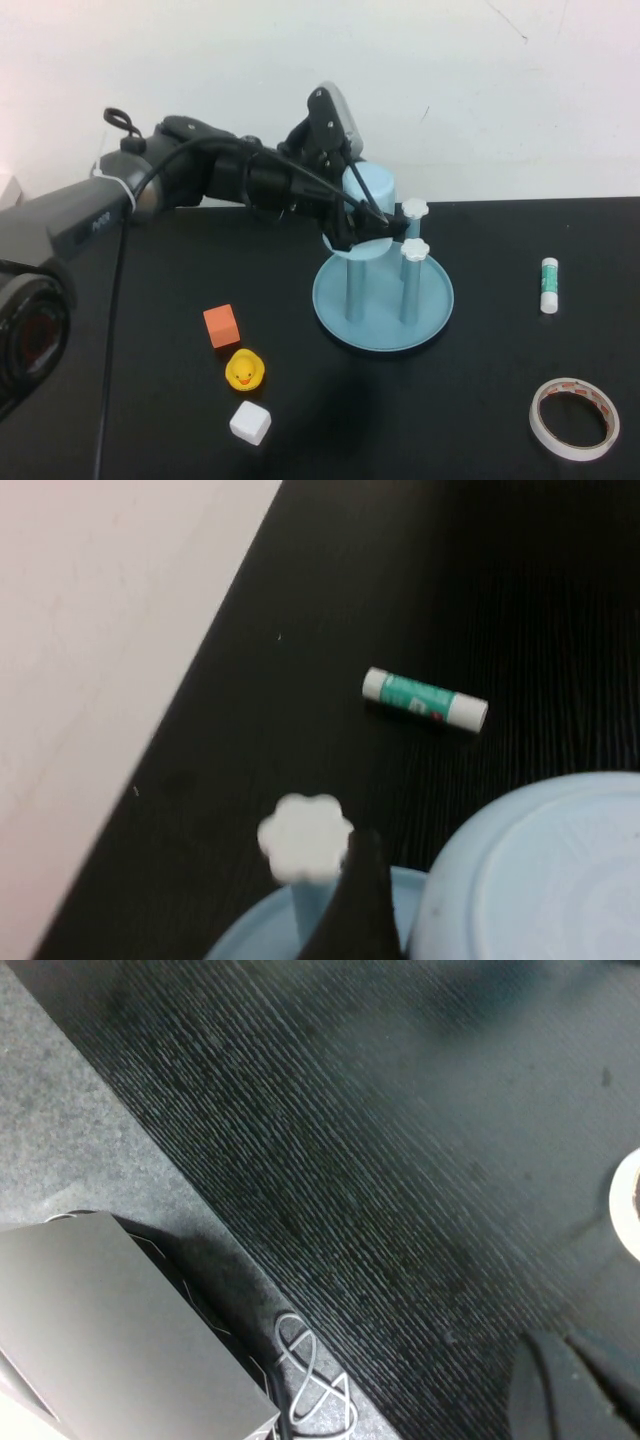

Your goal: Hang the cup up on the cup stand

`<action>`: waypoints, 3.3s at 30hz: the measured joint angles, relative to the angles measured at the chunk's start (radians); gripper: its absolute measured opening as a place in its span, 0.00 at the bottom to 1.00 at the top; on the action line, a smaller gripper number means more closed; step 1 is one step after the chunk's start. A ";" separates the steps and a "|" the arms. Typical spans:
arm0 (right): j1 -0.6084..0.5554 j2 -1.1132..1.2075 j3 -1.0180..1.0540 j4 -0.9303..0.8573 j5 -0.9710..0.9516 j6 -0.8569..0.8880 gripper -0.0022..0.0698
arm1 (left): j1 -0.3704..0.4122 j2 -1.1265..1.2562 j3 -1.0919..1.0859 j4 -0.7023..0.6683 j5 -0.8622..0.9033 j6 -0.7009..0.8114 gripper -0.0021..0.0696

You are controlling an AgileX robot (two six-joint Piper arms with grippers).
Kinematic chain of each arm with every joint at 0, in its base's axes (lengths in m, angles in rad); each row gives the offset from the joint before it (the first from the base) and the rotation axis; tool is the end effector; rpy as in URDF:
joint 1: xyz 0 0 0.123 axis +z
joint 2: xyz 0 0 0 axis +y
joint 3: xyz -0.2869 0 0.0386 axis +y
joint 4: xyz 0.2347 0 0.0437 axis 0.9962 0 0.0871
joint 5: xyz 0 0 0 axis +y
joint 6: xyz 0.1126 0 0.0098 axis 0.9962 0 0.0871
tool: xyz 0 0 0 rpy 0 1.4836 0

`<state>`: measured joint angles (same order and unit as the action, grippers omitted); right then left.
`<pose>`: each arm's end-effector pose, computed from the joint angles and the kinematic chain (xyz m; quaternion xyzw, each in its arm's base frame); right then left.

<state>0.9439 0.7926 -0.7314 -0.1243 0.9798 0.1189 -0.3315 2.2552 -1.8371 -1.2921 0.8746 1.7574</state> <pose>0.0847 0.0971 0.2922 -0.3971 0.8642 0.1021 0.2915 0.4497 -0.2430 0.2194 0.5303 0.6502 -0.3018 0.4527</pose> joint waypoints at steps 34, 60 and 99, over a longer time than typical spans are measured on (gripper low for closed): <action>0.000 -0.012 0.000 -0.067 0.000 -0.103 0.03 | 0.006 -0.073 0.000 0.195 -0.049 -0.221 0.51; 0.000 -0.567 0.227 -0.137 -0.071 -0.128 0.03 | 0.030 -1.110 0.351 1.058 -0.287 -1.055 0.03; 0.000 -0.579 0.309 -0.132 -0.158 -0.128 0.03 | 0.030 -2.181 1.732 1.292 -0.500 -1.463 0.03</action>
<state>0.9439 0.2137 -0.4223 -0.2561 0.8222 -0.0092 -0.3017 0.0746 -0.1053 0.0000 0.3750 0.2943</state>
